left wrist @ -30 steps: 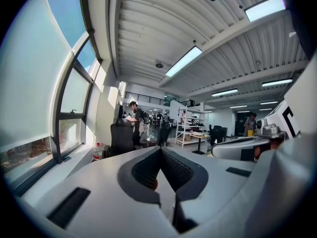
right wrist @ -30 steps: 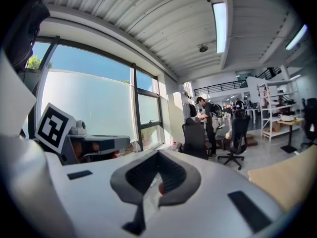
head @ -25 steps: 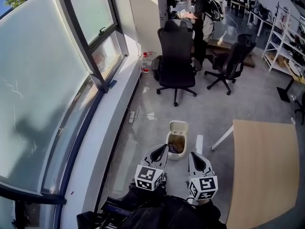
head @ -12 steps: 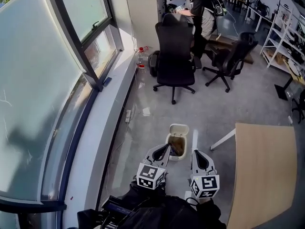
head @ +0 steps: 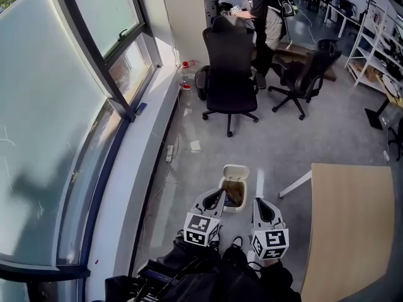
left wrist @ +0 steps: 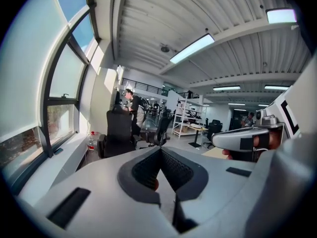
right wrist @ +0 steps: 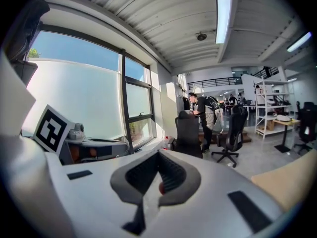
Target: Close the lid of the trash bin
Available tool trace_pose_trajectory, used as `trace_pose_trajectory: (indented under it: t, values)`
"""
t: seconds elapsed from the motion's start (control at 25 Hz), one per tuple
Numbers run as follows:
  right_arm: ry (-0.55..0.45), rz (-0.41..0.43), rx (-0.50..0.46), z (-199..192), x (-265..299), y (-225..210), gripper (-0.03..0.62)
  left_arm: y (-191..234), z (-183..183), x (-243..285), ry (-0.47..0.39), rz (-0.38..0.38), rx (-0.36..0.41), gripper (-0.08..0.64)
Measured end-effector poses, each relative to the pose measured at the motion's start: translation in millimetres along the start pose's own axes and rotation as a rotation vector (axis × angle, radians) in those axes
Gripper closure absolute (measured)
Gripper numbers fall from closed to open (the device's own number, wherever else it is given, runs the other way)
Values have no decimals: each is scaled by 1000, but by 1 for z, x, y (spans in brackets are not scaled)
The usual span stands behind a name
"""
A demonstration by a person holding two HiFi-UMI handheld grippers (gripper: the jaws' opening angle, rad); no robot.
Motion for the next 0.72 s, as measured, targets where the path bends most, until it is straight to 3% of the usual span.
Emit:
trace_pose_trajectory:
  t: [0.28,0.72]
  values:
    - [-3,47,-16,6,3,-21,588,-4,-1,15,12,69,2,560]
    - [98,50,28,-45,28,-55,588,2,-55,59,123,100,-3,560]
Point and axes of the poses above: the fingertips, and each gripper's own axes: x forward along the fingers, y to its left, z out of its top, the point moved 3 cm from there along -x, backward along the fingers, and after that the axes turned 9 degrees about z, right-handed, at the moved point
